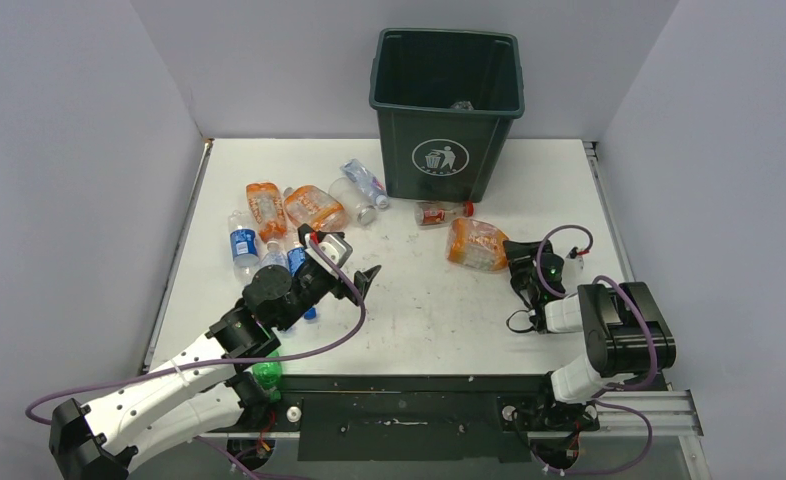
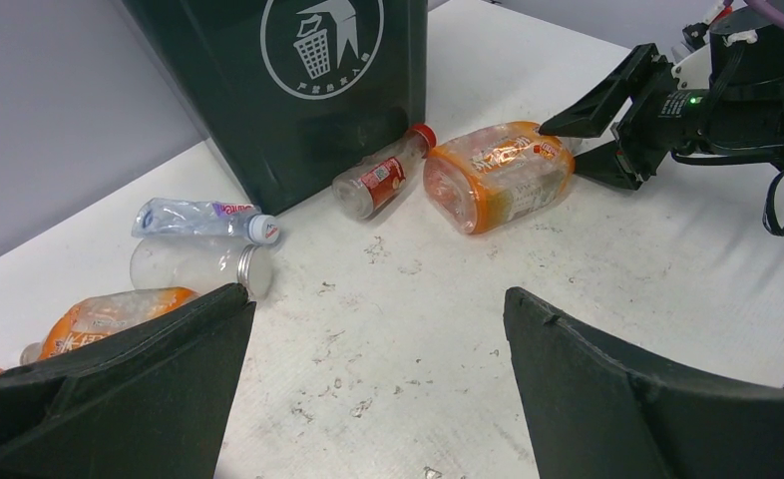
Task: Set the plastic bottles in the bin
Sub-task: Move the plastic bottle to the corner of the board.
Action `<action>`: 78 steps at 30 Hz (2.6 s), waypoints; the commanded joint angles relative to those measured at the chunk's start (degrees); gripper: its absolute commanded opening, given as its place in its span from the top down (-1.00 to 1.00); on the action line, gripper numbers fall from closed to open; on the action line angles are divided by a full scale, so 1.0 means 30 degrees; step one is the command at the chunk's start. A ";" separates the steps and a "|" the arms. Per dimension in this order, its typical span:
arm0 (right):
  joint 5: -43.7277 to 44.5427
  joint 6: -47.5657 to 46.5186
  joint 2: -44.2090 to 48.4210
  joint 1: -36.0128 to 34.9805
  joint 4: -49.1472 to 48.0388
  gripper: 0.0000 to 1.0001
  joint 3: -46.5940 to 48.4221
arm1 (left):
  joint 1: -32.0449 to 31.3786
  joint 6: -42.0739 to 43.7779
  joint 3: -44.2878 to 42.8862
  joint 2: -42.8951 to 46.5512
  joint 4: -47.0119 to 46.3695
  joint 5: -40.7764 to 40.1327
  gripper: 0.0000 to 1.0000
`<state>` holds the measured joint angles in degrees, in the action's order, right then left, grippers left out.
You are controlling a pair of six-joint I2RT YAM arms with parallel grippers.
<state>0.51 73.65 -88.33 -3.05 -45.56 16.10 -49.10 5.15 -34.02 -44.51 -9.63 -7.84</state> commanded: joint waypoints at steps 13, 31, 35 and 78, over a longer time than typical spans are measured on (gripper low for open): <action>-0.0235 -0.2258 0.5943 -0.0232 0.4558 0.59 -0.1292 | -0.0212 -0.0007 -0.0845 0.0249 -0.0618 0.0128 -0.92; -0.6670 -1.4120 1.1943 -0.6049 1.9056 0.56 0.4693 | -0.0147 -0.2281 -0.2176 -0.1242 0.1065 0.4074 -0.92; -0.5757 -1.5580 0.9867 -0.9281 2.1325 0.53 0.6627 | 0.0251 -0.4280 -0.3865 -0.3623 0.2184 0.8217 -0.92; -0.4620 -0.6373 1.8106 -1.0009 2.5764 -0.79 0.0728 | -0.2001 -1.3189 -0.1729 -1.2080 -0.0160 0.6724 -0.92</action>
<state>-12.51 50.30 -36.16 -32.99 32.95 20.69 -53.95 -32.82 -37.87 -79.11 -6.63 13.30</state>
